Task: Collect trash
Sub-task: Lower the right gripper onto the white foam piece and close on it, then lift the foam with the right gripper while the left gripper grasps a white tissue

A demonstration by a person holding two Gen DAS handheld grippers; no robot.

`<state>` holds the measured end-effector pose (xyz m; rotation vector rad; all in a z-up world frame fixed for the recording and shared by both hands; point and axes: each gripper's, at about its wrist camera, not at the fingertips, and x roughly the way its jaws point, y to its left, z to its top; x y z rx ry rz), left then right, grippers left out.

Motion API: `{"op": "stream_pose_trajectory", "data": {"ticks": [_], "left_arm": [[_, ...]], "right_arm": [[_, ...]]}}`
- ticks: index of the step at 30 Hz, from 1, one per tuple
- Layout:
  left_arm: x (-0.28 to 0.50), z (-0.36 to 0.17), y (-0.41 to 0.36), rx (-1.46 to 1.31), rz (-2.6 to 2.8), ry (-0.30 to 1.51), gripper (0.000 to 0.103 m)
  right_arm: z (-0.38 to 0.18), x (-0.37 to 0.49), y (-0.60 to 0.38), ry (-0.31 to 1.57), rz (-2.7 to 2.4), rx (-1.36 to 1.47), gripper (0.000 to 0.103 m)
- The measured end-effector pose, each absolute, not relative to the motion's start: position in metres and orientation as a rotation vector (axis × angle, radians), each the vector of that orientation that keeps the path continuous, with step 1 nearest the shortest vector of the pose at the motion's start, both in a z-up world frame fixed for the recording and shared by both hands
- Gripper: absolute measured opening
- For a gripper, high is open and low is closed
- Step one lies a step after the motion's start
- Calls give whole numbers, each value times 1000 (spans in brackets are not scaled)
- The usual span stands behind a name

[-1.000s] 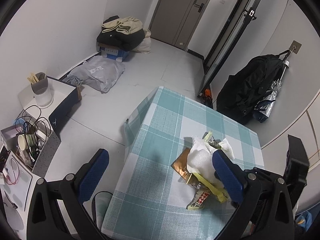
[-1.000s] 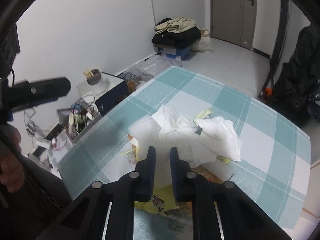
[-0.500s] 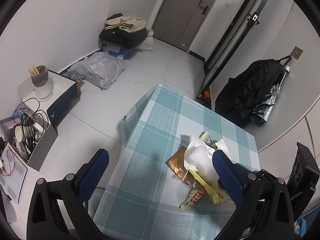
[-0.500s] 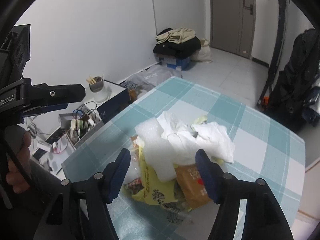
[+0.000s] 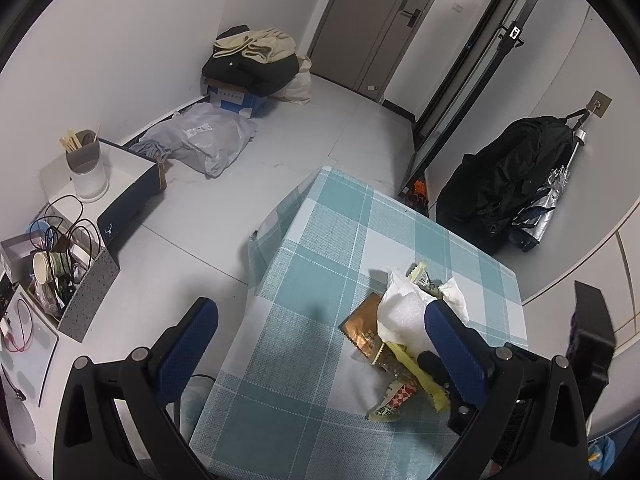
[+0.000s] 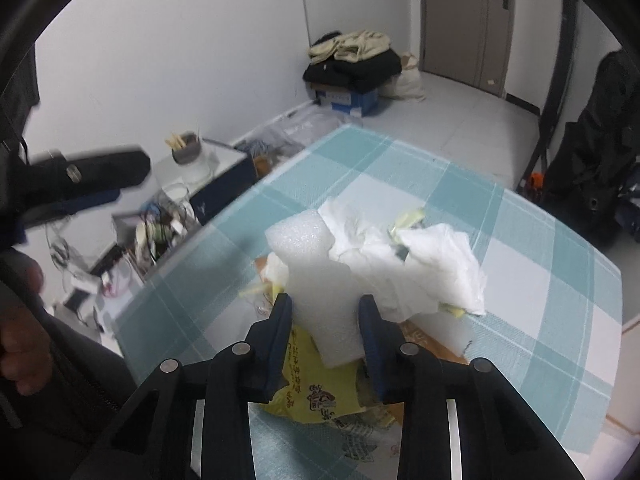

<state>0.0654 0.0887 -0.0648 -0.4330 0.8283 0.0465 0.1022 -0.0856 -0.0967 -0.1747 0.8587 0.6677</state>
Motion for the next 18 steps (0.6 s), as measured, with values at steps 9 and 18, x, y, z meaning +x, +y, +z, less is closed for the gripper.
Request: {"op": "stream_pose_trajectory", "data": {"ticks": [9,18], "left_arm": [[65,-62,85,-409,30,820,102],[87,-64,62,-349,-90,895,102]], "right_arm": [[-56,93,-142,717,606,-20,33],[-47,102,-201,731,476,93,33]]}}
